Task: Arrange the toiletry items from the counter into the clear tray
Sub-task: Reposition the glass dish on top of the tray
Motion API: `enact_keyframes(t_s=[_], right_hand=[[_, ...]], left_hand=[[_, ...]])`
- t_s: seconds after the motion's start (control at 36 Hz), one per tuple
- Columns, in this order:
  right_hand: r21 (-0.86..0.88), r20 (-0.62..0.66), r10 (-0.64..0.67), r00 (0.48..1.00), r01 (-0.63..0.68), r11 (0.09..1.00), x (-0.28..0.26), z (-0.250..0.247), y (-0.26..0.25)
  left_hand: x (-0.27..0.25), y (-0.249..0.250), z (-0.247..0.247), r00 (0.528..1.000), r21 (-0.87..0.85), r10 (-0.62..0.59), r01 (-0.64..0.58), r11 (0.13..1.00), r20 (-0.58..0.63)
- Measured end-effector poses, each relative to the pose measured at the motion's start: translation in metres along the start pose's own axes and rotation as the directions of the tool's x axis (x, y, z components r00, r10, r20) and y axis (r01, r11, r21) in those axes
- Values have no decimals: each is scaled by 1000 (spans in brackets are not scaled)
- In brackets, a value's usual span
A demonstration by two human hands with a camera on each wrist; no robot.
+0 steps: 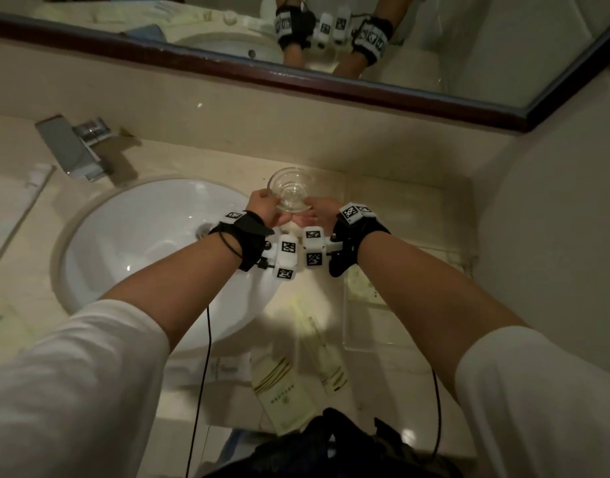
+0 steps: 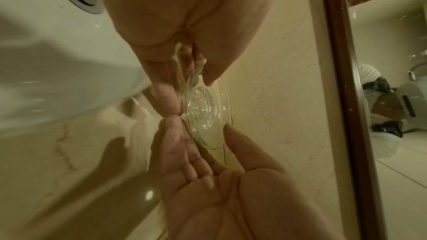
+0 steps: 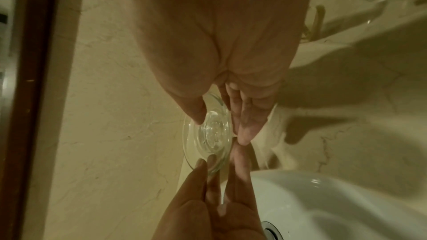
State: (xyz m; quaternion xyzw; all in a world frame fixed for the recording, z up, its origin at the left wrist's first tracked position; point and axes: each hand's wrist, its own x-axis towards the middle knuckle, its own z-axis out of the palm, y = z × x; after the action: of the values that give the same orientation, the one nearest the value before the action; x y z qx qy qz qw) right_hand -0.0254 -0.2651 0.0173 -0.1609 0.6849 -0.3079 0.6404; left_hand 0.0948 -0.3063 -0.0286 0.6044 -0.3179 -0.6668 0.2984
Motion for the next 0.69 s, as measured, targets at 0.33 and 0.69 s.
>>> enact_keyframes(t_s=[0.33, 0.69], right_hand=[[89, -21, -33, 999, 35, 995, 7, 5, 10], [131, 2, -108, 994, 106, 986, -1, -11, 18]], left_hand=[[8, -2, 1, 999, -80, 4, 0, 997, 43], [-11, -2, -1, 985, -25, 156, -155, 988, 72]])
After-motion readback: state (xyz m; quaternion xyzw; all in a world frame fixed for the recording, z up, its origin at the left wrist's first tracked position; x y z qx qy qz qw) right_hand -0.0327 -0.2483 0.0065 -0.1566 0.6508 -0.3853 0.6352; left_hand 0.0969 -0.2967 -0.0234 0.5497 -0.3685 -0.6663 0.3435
